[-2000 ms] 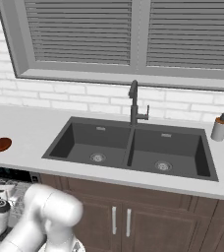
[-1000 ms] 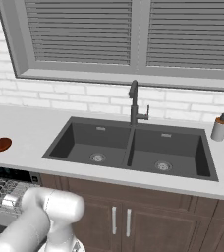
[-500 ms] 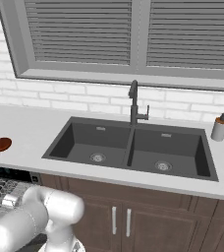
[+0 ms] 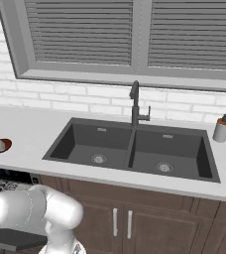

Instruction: Pick up the cup and bowl from the counter, place them in the dishwasher, and close the dishwasher door.

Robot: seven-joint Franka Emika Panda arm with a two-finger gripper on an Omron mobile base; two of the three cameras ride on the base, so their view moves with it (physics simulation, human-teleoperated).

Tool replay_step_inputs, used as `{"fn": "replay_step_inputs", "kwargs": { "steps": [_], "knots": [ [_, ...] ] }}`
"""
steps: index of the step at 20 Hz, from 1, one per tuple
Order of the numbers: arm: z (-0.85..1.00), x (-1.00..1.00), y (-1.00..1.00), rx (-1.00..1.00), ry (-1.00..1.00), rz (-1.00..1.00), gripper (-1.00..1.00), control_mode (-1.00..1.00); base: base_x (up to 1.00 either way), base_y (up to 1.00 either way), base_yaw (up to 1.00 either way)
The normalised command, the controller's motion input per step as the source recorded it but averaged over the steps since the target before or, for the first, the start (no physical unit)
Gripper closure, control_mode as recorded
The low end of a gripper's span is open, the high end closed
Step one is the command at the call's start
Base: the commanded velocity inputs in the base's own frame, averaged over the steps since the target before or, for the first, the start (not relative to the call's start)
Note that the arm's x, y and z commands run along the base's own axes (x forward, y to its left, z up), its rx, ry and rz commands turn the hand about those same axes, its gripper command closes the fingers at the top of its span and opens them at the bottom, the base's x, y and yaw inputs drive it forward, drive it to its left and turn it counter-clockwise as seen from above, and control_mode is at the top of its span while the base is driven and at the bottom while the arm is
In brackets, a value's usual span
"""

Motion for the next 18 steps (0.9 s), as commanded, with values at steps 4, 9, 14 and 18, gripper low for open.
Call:
{"fn": "replay_step_inputs", "kwargs": {
  "steps": [4, 9, 14, 18],
  "knots": [
    [0.07, 0.29, 0.49, -0.2, 0.12, 0.03, -1.0, -1.0, 0.0, 0.0, 0.0],
    [0.0, 0.33, 0.52, -0.21, 0.26, 0.06, -1.0, -1.0, 0.0, 0.0, 0.0],
    [0.0, 0.2, -0.01, -0.01, 0.14, 0.22, -1.0, -1.0, 0.0, 0.0, 0.0],
    [-0.12, 0.01, -0.06, 0.0, 0.0, 0.22, -1.0, -1.0, 0.0, 0.0, 0.0]
  ]
}}
